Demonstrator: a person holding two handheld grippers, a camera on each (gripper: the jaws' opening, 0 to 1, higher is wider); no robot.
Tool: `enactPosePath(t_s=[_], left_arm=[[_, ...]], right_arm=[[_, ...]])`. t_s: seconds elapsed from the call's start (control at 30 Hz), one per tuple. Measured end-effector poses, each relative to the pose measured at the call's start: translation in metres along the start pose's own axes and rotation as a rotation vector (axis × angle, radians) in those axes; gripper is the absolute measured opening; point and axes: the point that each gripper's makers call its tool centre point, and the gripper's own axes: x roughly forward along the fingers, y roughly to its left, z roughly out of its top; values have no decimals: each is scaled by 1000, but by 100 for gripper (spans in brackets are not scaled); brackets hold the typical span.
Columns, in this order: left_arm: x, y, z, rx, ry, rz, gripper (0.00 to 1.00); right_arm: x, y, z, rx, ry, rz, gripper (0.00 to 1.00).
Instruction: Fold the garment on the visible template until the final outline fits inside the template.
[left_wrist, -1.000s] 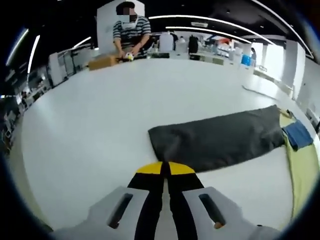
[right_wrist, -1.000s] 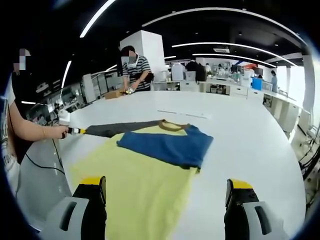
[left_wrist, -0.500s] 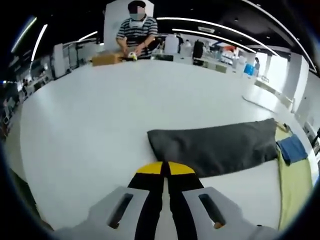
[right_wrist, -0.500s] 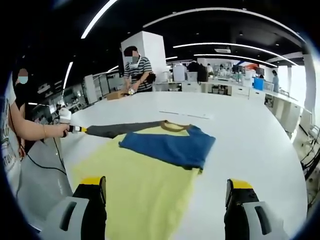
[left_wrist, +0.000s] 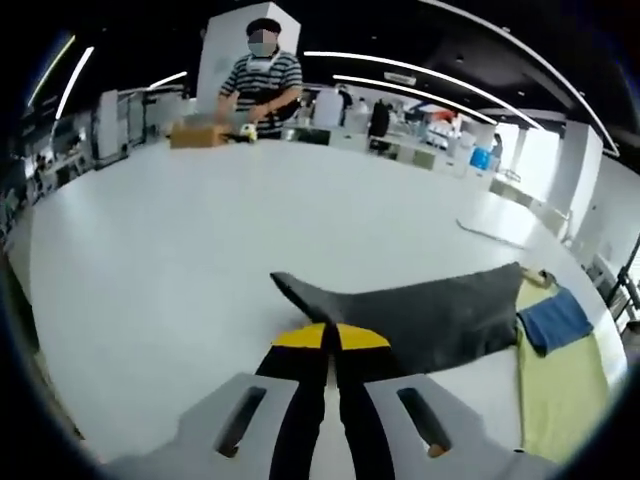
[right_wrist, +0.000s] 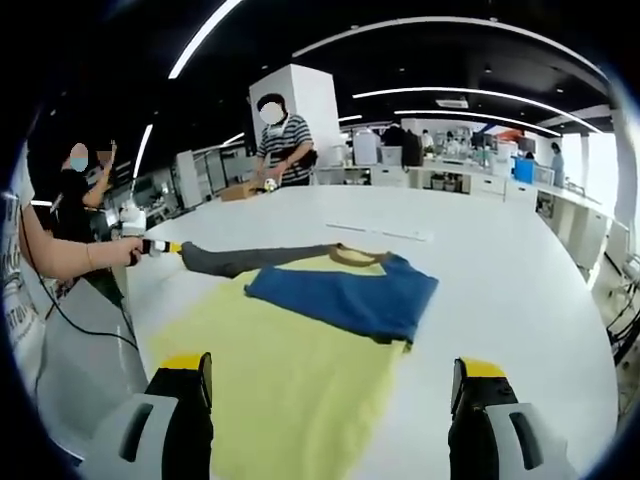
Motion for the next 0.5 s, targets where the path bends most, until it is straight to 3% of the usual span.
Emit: enactPosePath(t_s=[0.5], left_arm=[[-6, -61, 32, 34, -58, -136, 0]], right_arm=[[-2, 7, 0, -11, -7, 31, 99]])
